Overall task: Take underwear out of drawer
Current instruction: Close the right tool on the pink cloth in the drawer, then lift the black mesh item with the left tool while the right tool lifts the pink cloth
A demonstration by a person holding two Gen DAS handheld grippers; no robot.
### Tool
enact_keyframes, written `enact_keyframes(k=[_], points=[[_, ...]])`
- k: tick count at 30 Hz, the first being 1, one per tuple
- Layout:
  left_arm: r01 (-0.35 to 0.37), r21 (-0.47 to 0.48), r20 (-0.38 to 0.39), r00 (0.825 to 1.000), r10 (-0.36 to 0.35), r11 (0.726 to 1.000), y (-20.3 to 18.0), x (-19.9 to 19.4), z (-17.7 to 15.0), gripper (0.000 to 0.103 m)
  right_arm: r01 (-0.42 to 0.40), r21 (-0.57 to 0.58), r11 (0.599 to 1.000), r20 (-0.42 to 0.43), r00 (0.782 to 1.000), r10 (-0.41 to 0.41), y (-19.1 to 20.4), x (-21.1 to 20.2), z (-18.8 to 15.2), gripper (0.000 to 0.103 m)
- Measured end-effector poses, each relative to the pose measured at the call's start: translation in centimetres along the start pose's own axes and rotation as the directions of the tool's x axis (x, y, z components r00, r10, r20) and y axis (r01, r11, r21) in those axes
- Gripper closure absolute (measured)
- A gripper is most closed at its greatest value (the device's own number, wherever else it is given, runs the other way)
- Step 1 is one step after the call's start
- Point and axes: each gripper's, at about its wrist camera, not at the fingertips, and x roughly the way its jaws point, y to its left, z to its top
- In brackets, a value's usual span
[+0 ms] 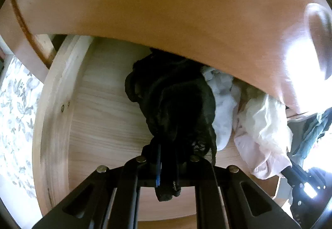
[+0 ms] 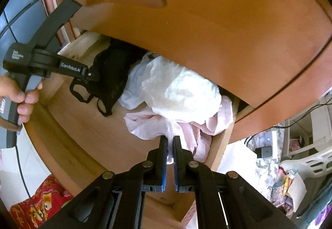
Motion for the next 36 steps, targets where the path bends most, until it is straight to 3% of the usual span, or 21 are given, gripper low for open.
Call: enact_keyframes(k=[9,12,19,36], points=[[0.066,-0.016,0.108,0.992,-0.064,0.998,1.7,-1.9,-2.2,0.093,-0.001,0.019,1.0,0.059,0.998,0.0,1.2,-3.6,-0.6,0.097],[0.079,-0.013,0.128,0.989,-0.077,0.997,3.1,-3.0,-4.4,0.093,0.005,0.025,1.0,0.083,0.997,-0.007,1.3,-4.7,-0.8,0.097],[0.119,-0.002,0.22,0.969,-0.116,0.993,2.6,-6.1,-6.7,0.094,0.017,0.047,0.999,0.135,0.991,-0.023,1.4,-7.6,-1.0,0.097],[0.113,0.056,0.315,0.941,-0.125,0.992,2.5,-14.8,-7.4,0.094,0.081,0.098,0.992,0.238,0.966,-0.102,2.8,-14.1,0.3,0.098]])
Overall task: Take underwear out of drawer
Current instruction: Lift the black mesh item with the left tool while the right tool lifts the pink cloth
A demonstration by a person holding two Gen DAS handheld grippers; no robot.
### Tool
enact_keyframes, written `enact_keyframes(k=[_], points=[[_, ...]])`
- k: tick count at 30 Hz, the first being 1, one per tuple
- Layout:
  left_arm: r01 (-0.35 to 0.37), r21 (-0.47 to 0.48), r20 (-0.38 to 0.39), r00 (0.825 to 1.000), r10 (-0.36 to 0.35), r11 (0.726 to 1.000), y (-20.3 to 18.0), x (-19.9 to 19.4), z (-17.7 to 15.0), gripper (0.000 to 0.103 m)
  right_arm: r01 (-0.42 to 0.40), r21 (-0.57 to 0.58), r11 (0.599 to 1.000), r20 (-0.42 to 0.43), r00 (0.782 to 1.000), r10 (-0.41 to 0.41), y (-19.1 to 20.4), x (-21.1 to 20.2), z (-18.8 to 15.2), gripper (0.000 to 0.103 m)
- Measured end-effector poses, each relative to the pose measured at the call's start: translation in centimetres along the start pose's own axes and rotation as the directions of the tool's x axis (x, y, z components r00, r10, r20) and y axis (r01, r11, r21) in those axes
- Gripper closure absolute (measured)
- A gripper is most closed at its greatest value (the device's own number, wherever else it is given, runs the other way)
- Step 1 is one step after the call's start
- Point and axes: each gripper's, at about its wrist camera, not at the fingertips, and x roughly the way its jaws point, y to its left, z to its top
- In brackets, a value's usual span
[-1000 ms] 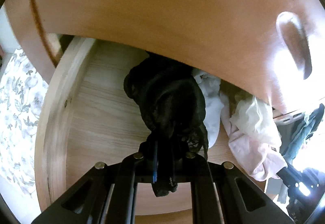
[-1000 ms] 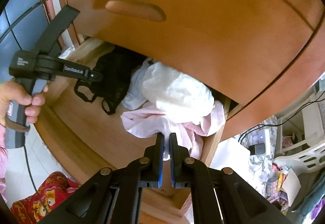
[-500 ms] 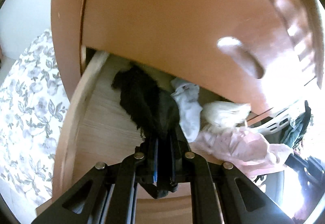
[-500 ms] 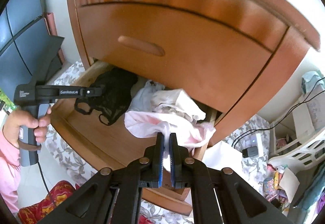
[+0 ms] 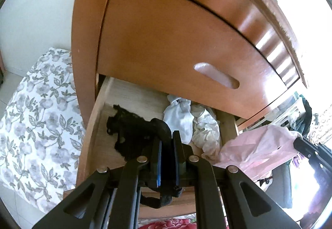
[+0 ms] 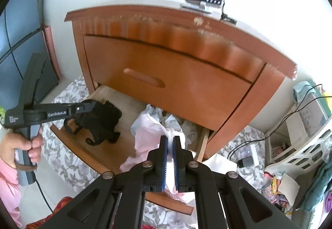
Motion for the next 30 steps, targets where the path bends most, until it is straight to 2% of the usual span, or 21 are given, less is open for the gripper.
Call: enact_keyframes(k=[14,25,30], points=[[-0.007,0.028,0.048,0.999,0.006,1.0,-2.0,-4.1,1.0,0.093,0.051,0.054,0.997,0.097,0.994,-0.056,-0.9,-5.4,2.6,0.098],[-0.025,0.053,0.086,0.996,0.021,0.998,-4.3,-7.4,1.4,0.093,0.068,0.102,0.993,0.168,0.982,-0.084,-2.8,-10.0,2.1,0.098],[-0.03,0.088,0.112,0.993,0.02,0.996,-6.5,-9.3,1.3,0.093,0.08,0.123,0.989,0.194,0.976,-0.103,-4.3,-12.1,1.2,0.097]])
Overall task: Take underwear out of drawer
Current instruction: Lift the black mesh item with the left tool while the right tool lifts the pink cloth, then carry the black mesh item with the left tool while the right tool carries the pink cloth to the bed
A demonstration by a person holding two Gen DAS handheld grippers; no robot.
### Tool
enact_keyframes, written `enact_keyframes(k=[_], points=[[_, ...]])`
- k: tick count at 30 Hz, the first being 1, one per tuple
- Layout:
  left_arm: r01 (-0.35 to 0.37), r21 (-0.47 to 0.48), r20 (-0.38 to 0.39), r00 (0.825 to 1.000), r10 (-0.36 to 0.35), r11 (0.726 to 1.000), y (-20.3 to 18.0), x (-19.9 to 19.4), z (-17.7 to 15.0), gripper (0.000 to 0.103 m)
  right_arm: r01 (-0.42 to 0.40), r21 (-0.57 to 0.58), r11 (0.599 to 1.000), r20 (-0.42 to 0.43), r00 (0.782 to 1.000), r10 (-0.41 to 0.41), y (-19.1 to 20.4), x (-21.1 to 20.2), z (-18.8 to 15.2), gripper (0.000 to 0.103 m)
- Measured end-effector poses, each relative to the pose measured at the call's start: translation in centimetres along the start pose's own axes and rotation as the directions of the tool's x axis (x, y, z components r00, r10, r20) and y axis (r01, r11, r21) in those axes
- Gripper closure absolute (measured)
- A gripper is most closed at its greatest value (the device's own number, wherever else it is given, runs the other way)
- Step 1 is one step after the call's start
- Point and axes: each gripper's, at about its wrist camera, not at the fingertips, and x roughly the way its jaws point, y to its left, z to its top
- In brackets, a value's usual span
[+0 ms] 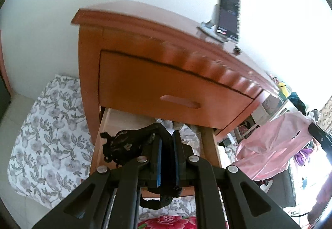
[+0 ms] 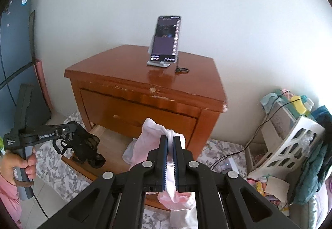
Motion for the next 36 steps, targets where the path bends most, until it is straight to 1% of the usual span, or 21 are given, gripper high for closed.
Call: enact_keyframes(k=[9,13,17,21,29,36], points=[[0.017,0.106,0.031,0.999,-0.02,0.994,-6.3,-2.5,-0.3,0.093,0.048,0.068,0.997,0.039,0.998,-0.051,-5.0,-4.4,-2.0,0.098],[0.026,0.159,0.033,0.999,-0.032,0.987,-9.4,-2.9,-0.9,0.093,0.072,0.117,0.99,0.045,0.996,-0.078,-7.8,-6.2,-3.6,0.097],[0.04,0.211,0.037,0.998,-0.049,0.977,-12.7,-3.1,-1.7,0.093,0.106,0.142,0.984,0.038,0.993,-0.113,-10.3,-7.3,-5.5,0.097],[0.056,0.265,0.034,0.997,-0.067,0.963,-16.1,-3.1,-2.6,0.093,0.124,0.175,0.977,0.028,0.991,-0.131,-12.9,-8.3,-7.3,0.097],[0.101,0.366,-0.004,0.994,-0.107,0.925,-22.7,-1.9,-4.9,0.093,0.15,0.251,0.956,0.001,0.988,-0.155,-18.0,-9.1,-11.5,0.097],[0.153,0.432,-0.07,0.988,-0.136,0.889,-27.9,0.6,-7.8,0.093,0.183,0.29,0.939,-0.046,0.983,-0.177,-21.5,-9.1,-15.1,0.097]])
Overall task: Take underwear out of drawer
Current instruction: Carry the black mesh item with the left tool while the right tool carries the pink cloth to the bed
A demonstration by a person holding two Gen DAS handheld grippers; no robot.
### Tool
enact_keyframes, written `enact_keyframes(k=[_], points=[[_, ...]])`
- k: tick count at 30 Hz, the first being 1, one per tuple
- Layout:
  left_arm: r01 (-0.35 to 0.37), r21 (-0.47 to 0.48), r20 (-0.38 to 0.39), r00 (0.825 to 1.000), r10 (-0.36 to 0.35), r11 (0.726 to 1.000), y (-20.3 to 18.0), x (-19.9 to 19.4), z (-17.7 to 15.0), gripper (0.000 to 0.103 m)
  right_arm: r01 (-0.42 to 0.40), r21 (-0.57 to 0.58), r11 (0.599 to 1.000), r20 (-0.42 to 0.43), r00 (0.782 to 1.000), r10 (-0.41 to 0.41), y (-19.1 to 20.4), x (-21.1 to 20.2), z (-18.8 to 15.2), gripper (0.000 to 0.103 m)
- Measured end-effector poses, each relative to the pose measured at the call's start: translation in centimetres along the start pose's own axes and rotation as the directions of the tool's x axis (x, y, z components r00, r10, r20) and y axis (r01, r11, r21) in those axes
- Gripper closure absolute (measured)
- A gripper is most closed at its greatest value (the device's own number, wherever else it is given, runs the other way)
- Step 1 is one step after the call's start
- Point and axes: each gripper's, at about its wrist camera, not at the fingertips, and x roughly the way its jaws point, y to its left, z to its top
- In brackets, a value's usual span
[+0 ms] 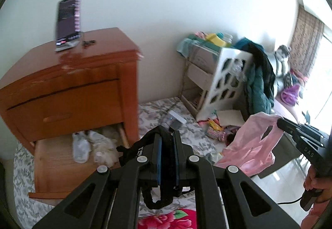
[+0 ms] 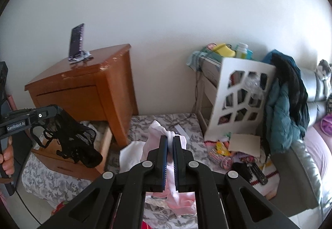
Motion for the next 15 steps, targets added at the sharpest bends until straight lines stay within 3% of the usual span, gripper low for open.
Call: enact_keyframes(k=[15], points=[[0.067,0.081,-0.134,0.989,-0.056,0.994,-6.6,9.3,-2.5,0.093,0.042,0.117,0.992,-0.132,0.991,-0.027,-7.0,5.8,-5.0,0.097]])
